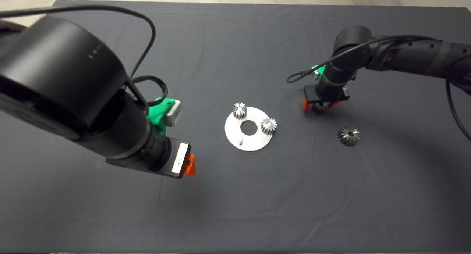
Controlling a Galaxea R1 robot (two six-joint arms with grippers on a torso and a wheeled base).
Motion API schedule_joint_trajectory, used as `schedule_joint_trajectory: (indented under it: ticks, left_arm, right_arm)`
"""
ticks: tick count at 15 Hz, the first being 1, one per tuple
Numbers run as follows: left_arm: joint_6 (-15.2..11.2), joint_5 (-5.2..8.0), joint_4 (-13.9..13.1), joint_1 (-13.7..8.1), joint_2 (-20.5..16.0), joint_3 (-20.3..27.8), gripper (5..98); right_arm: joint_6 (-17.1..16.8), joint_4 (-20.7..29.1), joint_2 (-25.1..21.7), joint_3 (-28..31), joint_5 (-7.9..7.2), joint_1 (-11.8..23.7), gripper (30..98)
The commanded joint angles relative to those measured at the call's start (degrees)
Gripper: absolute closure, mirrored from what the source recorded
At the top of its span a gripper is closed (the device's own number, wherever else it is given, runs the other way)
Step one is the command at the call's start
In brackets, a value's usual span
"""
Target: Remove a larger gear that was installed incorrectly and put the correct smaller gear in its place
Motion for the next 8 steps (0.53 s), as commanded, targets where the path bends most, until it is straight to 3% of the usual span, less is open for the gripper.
schedule_joint_trajectory:
  ticks: [1, 8]
  left_arm:
    - [-0.1, 5.45, 0.3, -0.9, 0.6, -0.1, 19.5]
    - [-0.1, 5.45, 0.3, -0.9, 0.6, 0.0, 19.5]
  right_arm:
    - [-0.1, 4.0, 0.5, -0.5, -4.59, 1.9, 57.8]
    - [-0.7, 3.6, -0.5, -1.8, -4.67, 1.7, 57.8]
